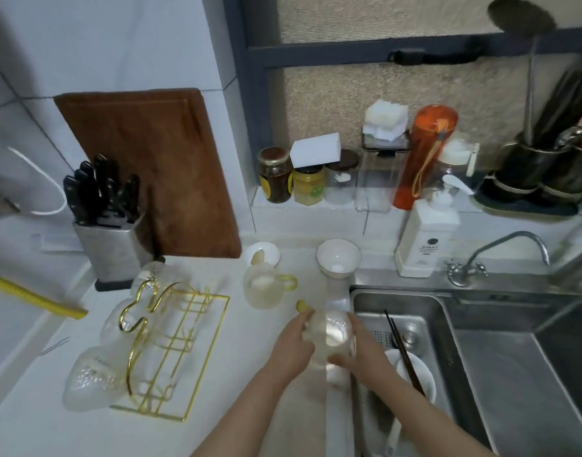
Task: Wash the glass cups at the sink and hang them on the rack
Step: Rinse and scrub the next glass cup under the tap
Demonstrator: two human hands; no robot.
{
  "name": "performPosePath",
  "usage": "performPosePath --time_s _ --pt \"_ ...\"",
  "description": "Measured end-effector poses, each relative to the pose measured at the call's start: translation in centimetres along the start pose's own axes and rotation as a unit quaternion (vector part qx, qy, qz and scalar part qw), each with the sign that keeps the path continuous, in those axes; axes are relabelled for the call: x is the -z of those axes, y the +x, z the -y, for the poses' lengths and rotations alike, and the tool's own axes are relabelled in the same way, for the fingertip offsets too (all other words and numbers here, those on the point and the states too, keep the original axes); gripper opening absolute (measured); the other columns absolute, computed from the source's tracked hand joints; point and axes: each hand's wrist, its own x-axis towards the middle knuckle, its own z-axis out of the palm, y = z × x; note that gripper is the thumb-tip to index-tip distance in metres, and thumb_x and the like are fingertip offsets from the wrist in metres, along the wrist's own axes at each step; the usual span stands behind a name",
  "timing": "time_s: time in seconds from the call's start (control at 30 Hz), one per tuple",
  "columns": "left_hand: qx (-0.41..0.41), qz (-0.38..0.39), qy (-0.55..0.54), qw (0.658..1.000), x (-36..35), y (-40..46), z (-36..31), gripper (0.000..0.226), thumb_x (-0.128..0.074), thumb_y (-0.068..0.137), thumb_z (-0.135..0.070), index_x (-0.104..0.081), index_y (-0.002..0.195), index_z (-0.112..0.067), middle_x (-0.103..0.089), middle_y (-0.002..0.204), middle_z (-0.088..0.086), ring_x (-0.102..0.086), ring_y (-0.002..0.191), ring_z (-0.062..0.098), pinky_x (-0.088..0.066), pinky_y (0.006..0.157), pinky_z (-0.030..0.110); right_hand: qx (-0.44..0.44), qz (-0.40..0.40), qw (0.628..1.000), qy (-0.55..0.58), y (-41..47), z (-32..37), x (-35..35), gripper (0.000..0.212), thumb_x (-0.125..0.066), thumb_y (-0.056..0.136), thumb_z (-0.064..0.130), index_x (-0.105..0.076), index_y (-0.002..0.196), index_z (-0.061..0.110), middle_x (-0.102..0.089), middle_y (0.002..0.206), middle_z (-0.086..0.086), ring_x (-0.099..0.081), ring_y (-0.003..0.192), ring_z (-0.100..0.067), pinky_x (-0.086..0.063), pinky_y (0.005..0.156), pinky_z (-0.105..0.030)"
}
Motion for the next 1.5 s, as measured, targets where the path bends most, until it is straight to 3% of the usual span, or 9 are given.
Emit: performPosePath --time_s 0.37,0.57,0.73,0.9,1.0,1.13,1.23,1.4,1.5 --pt "-0.187 0.163 0.088 0.965 -7.8 -0.7 -5.8 0.075 -0.063 0.075 -0.014 -0.035 0.145 -0.020 -0.041 0.143 -0.001 -0.040 0.133 0.016 -0.037 0.109 0.032 -0.004 -0.157 0.981 0.117 -9.8 -3.6 9.4 0.081 -0.086 0.067 0.023 -0.042 0.134 0.032 -0.053 0.132 0.007 -0.053 0.122 -0.007 -0.052 0.096 -0.038" --pt "-0.262 0.177 0.141 0.938 -12.9 -1.7 -8.9 0.085 -0.072 0.078 -0.044 -0.027 0.148 -0.026 -0.035 0.145 -0.011 -0.037 0.133 0.011 -0.036 0.111 0.038 -0.004 -0.191 0.976 0.101 -13.8 -5.3 14.0 0.078 -0.086 0.066 0.026 -0.042 0.130 0.034 -0.051 0.131 0.007 -0.051 0.119 0.003 -0.045 0.089 -0.009" --pt "-0.303 0.134 0.188 0.925 -16.3 -2.4 -11.7 0.076 -0.070 0.074 -0.053 -0.038 0.141 -0.038 -0.031 0.123 -0.015 -0.031 0.124 0.008 -0.033 0.108 0.028 -0.014 -0.183 0.975 0.121 -15.7 -8.0 18.1 0.093 -0.088 0.060 0.037 -0.039 0.139 0.026 -0.053 0.134 0.007 -0.051 0.125 -0.005 -0.042 0.108 -0.034" --pt "-0.266 0.148 0.206 0.930 -20.1 -2.1 -14.8 0.069 -0.079 0.065 -0.053 -0.048 0.125 -0.039 -0.016 0.153 -0.011 -0.013 0.143 0.014 -0.020 0.118 0.042 -0.029 -0.125 0.982 0.141 -16.3 -11.0 23.0 0.088 -0.086 0.066 0.024 -0.037 0.138 0.033 -0.053 0.132 0.014 -0.050 0.124 -0.003 -0.044 0.104 -0.026" --pt "-0.253 0.150 0.211 0.932 -22.7 -2.1 -16.3 0.071 -0.081 0.063 -0.051 -0.046 0.121 -0.031 -0.040 0.132 -0.008 -0.040 0.127 0.013 -0.039 0.106 0.031 -0.040 -0.072 0.989 0.125 -16.3 -12.4 26.1 0.099 -0.088 0.060 0.039 -0.033 0.142 0.038 -0.049 0.137 0.014 -0.047 0.127 -0.005 -0.044 0.106 -0.031" --pt "-0.227 0.112 0.268 0.930 -25.1 -2.0 -17.3 0.100 -0.076 0.056 -0.067 -0.038 0.138 -0.025 -0.038 0.126 -0.005 -0.039 0.119 0.012 -0.039 0.103 0.027 -0.045 -0.018 0.994 0.094 -15.6 -13.9 29.6 0.101 -0.084 0.067 0.032 -0.022 0.147 0.040 -0.039 0.146 0.008 -0.046 0.130 -0.012 -0.046 0.103 -0.032" --pt "-0.192 0.074 0.262 0.943 -27.2 -2.0 -17.8 0.092 -0.072 0.053 -0.074 -0.051 0.126 -0.022 -0.042 0.114 -0.007 -0.045 0.109 0.010 -0.045 0.098 0.029 -0.031 0.011 0.997 0.067 -14.8 -14.3 31.5 0.101 -0.081 0.071 0.029 -0.018 0.150 0.032 -0.035 0.148 0.005 -0.042 0.134 -0.015 -0.044 0.107 -0.040" --pt "-0.150 0.052 0.249 0.955 -29.4 -1.8 -19.4 0.081 -0.075 0.052 -0.071 -0.053 0.110 -0.021 -0.047 0.105 -0.006 -0.049 0.098 0.011 -0.042 0.076 0.022 -0.018 0.006 1.000 -0.001 -13.3 -14.7 33.2 0.112 -0.081 0.058 0.061 -0.021 0.148 0.031 -0.037 0.146 0.009 -0.039 0.135 -0.010 -0.040 0.110 -0.040" --pt "-0.152 0.087 0.233 0.957 -29.5 -0.8 -19.7 0.072 -0.075 0.055 -0.069 -0.056 0.106 -0.022 -0.053 0.101 -0.005 -0.053 0.089 0.008 -0.039 0.067 0.019 -0.025 -0.016 1.000 0.010 -13.4 -15.2 33.7 0.103 -0.083 0.064 0.049 -0.023 0.147 0.035 -0.033 0.144 0.015 -0.035 0.132 -0.005 -0.035 0.112 -0.033"
